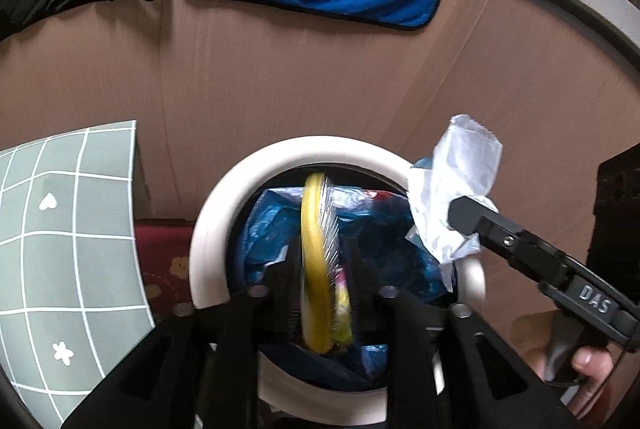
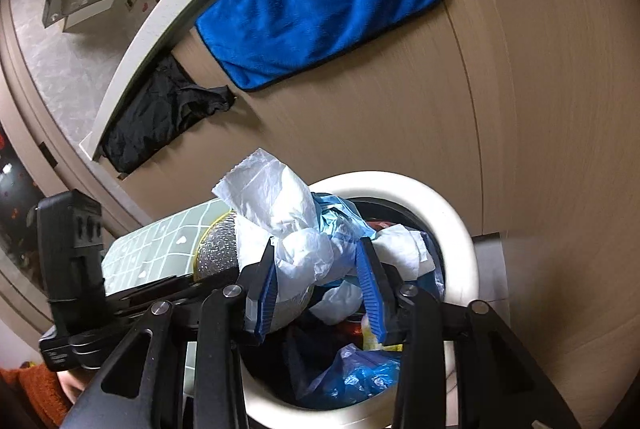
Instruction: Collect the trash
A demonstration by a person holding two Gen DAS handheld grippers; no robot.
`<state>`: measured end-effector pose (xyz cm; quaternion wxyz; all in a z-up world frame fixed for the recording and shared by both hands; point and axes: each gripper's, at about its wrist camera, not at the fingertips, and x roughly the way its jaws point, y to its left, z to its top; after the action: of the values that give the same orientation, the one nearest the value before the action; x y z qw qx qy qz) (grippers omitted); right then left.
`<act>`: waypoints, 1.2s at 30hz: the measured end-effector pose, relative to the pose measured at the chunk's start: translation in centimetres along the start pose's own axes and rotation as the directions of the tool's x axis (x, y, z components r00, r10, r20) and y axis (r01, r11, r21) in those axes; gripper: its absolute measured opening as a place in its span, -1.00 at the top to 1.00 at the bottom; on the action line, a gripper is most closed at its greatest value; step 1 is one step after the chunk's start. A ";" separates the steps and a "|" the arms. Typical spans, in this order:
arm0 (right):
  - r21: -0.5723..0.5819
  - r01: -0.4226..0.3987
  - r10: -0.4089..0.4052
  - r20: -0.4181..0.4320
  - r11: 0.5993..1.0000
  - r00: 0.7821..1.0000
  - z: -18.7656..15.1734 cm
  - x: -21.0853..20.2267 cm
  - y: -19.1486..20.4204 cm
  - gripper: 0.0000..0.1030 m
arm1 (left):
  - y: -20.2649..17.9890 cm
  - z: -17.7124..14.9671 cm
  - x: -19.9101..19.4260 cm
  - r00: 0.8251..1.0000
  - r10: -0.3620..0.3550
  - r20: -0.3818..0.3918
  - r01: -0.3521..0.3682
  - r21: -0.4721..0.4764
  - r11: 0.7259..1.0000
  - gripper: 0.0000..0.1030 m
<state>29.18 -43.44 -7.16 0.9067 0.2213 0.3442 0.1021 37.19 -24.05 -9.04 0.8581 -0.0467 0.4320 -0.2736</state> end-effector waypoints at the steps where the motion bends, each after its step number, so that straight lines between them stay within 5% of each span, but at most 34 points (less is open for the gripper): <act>1: -0.003 0.011 -0.011 0.002 1.000 1.000 0.0 0.0 0.0 0.18 | 0.0 0.1 -0.1 1.000 -0.006 0.003 0.006 0.000 1.000 0.36; 9: -0.021 0.026 -0.025 0.032 0.999 0.999 -0.2 -2.0 0.7 0.09 | 0.5 0.8 -3.8 0.998 0.022 0.065 -0.019 -0.037 0.999 0.30; 16: -0.078 0.107 -0.098 0.113 0.991 0.989 -1.0 -6.2 3.4 0.01 | -0.5 -1.1 -9.4 0.984 0.128 0.123 -0.127 -0.016 0.992 0.30; 21: -0.152 0.181 -0.155 0.169 0.972 0.973 -3.4 -10.1 6.8 -0.02 | -1.6 -4.4 -13.7 0.976 0.161 0.149 -0.163 0.003 0.987 0.29; 27: -0.235 0.255 -0.196 0.250 0.938 0.948 -7.8 -15.7 11.6 -0.49 | -3.8 -9.4 -19.9 0.955 0.207 0.215 -0.223 0.055 0.973 0.13; 36: -0.252 0.155 -0.111 0.179 0.955 0.978 -13.0 -20.7 15.1 -0.53 | -5.8 -15.7 -26.8 0.921 0.295 0.254 -0.330 0.109 0.938 0.13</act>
<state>4.65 -32.85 3.27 0.9580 0.0824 0.2664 0.0674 9.91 -12.79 2.26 0.9367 0.0555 0.3080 -0.1570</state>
